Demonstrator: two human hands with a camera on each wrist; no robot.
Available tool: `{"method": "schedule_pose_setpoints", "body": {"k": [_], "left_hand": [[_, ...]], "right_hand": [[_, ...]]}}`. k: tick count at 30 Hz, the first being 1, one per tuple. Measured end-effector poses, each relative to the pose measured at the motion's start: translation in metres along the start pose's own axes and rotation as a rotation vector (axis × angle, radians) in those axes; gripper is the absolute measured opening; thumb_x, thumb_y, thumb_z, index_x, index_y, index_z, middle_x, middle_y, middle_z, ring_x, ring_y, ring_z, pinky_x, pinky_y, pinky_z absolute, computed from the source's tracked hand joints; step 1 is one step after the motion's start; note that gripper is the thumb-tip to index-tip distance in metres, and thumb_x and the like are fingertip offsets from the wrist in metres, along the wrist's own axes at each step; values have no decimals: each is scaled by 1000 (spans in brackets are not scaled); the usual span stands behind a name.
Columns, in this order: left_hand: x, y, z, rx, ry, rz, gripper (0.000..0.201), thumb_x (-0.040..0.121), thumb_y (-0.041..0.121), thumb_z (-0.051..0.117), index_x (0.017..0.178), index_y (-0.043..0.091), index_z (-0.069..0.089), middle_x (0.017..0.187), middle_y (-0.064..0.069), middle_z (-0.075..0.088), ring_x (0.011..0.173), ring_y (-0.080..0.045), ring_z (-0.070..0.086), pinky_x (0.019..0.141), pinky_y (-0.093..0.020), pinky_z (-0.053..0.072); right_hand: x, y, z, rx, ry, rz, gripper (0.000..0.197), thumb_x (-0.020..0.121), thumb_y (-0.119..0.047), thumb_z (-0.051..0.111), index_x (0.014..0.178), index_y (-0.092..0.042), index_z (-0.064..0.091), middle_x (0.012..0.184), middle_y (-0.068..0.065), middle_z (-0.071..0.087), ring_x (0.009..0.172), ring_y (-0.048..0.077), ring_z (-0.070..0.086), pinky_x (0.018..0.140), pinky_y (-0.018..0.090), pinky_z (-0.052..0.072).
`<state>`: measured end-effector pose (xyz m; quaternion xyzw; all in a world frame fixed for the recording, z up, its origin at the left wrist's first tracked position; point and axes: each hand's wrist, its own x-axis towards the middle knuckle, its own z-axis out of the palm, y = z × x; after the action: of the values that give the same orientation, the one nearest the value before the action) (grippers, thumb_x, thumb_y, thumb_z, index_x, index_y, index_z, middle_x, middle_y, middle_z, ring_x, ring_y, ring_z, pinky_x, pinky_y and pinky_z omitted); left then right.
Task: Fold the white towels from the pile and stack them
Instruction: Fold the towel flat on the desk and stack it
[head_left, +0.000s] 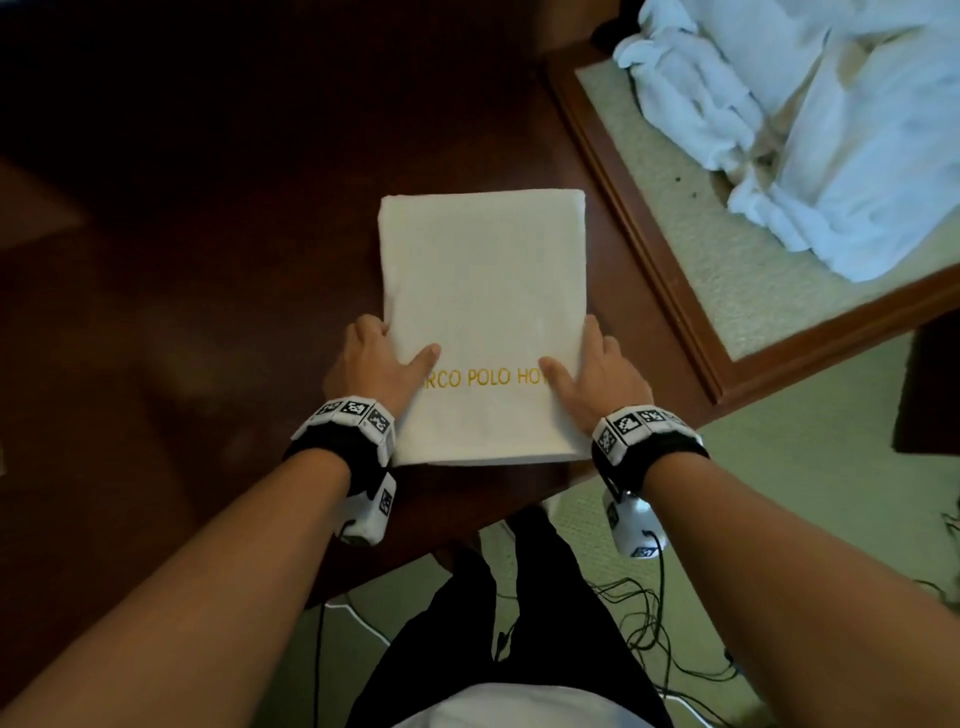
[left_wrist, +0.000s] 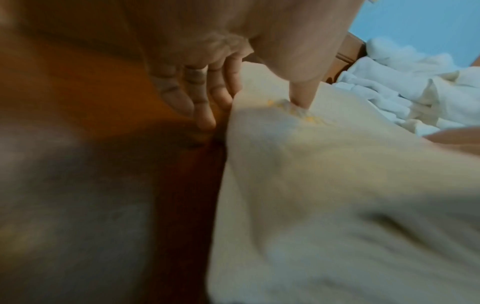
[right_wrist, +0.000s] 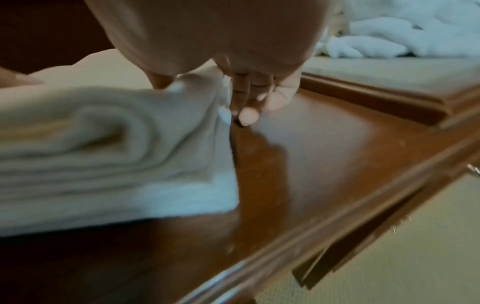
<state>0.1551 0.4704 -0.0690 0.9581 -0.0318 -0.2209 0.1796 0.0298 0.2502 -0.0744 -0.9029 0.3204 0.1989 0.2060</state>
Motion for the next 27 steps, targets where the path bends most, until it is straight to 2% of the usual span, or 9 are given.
{"method": "schedule_pose_setpoints", "body": {"k": [5, 8, 10, 12, 14, 18, 23, 25, 27], "left_hand": [[-21, 0, 8, -225, -216, -204, 86, 73, 59, 79, 133, 3, 51, 137, -14, 55, 128, -34, 53, 99, -38, 48], [-26, -2, 0, -295, -294, -187, 72, 69, 56, 83, 116, 4, 67, 113, -4, 67, 110, -28, 65, 86, -32, 52], [-31, 9, -15, -338, -280, -120, 77, 54, 62, 80, 110, 9, 72, 110, -3, 72, 105, -27, 69, 89, -37, 56], [-34, 23, -28, -370, -238, -43, 83, 47, 64, 74, 113, 13, 70, 113, -4, 72, 106, -28, 68, 92, -41, 55], [-43, 48, -46, -387, -204, 28, 80, 54, 60, 75, 119, 14, 67, 117, -4, 70, 109, -28, 66, 92, -40, 54], [-66, 111, -81, -444, -133, 180, 50, 74, 40, 81, 112, 10, 66, 103, -3, 69, 96, -25, 66, 76, -30, 48], [-94, 199, -101, -536, -64, 366, 35, 76, 40, 80, 96, 17, 62, 91, 3, 66, 91, -22, 65, 78, -30, 50], [-105, 241, -98, -555, -43, 445, 34, 79, 37, 79, 101, 18, 62, 87, 7, 63, 89, -20, 62, 75, -27, 45], [-118, 286, -92, -568, -16, 515, 44, 77, 41, 79, 108, 15, 63, 93, 4, 65, 91, -20, 62, 78, -28, 47]], "right_hand": [[-20, -6, 12, 351, -41, 233, 66, 83, -61, 65, 125, -11, 52, 123, 13, 62, 113, 36, 59, 89, 40, 49], [-29, -16, -4, 433, -102, 293, 53, 89, -45, 67, 123, -6, 56, 124, 14, 63, 112, 35, 60, 83, 34, 48], [-36, -21, -21, 402, -77, 292, 50, 91, -41, 64, 125, -5, 53, 126, 15, 61, 113, 36, 59, 88, 38, 49], [-42, -25, -41, 351, -24, 289, 51, 93, -40, 59, 128, -6, 49, 131, 16, 56, 118, 37, 56, 95, 41, 46], [-50, -25, -65, 338, 27, 276, 50, 95, -38, 57, 130, -4, 46, 134, 18, 55, 121, 38, 54, 96, 40, 43], [-64, -4, -124, 349, 113, 196, 48, 95, -37, 58, 129, -5, 47, 131, 18, 57, 117, 37, 57, 91, 39, 44], [-82, 54, -202, 412, 276, 115, 51, 94, -48, 55, 129, -11, 46, 129, 13, 57, 114, 35, 56, 93, 40, 46], [-87, 83, -234, 431, 349, 132, 50, 94, -50, 55, 124, -12, 46, 125, 14, 57, 112, 35, 56, 89, 39, 45], [-89, 116, -264, 449, 421, 133, 48, 93, -50, 56, 121, -12, 47, 124, 14, 58, 112, 35, 57, 85, 37, 43]]}}
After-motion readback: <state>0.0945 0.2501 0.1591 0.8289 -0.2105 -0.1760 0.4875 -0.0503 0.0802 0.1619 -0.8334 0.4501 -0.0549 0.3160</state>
